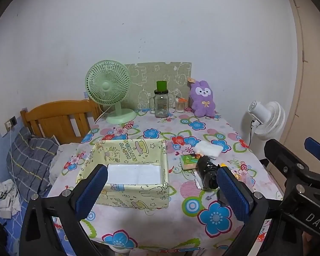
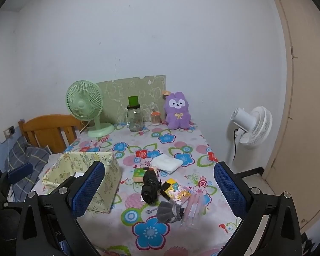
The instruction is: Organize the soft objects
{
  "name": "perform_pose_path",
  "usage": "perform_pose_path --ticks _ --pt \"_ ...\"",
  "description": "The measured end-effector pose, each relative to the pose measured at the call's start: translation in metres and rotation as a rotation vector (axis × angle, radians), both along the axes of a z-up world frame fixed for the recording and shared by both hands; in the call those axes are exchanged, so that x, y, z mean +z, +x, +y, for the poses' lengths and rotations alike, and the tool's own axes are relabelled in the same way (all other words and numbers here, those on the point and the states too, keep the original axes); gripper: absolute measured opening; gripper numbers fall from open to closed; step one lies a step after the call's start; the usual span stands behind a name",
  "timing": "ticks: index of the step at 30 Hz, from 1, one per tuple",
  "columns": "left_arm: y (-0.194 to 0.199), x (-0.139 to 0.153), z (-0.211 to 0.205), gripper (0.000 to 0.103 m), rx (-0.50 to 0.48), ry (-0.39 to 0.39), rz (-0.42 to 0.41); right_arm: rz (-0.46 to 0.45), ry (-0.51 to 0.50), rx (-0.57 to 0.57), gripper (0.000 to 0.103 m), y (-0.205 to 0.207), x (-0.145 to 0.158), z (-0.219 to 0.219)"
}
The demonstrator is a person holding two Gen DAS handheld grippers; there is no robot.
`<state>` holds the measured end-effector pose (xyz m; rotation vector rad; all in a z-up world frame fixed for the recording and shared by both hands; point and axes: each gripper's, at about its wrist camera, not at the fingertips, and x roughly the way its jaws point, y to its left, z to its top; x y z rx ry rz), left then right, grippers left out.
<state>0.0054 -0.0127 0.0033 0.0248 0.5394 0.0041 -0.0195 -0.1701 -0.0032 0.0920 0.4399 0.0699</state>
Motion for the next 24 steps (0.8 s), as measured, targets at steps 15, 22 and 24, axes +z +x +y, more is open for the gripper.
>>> perform_pose_path --ticks 15,22,24 --pt "-0.0016 -0.0036 0.0016 0.103 -0.009 0.011 -0.004 0.005 -0.011 0.001 0.103 0.0029 -0.0037 0.0026" --pt "-0.0003 -0.0039 0.0002 0.103 -0.013 0.013 -0.006 0.005 -0.008 0.0 0.103 0.006 -0.0007 0.001" --pt "0.0004 -0.0035 0.0001 0.103 -0.013 0.013 -0.007 0.004 -0.008 0.0 0.103 0.0063 -0.0005 0.0007"
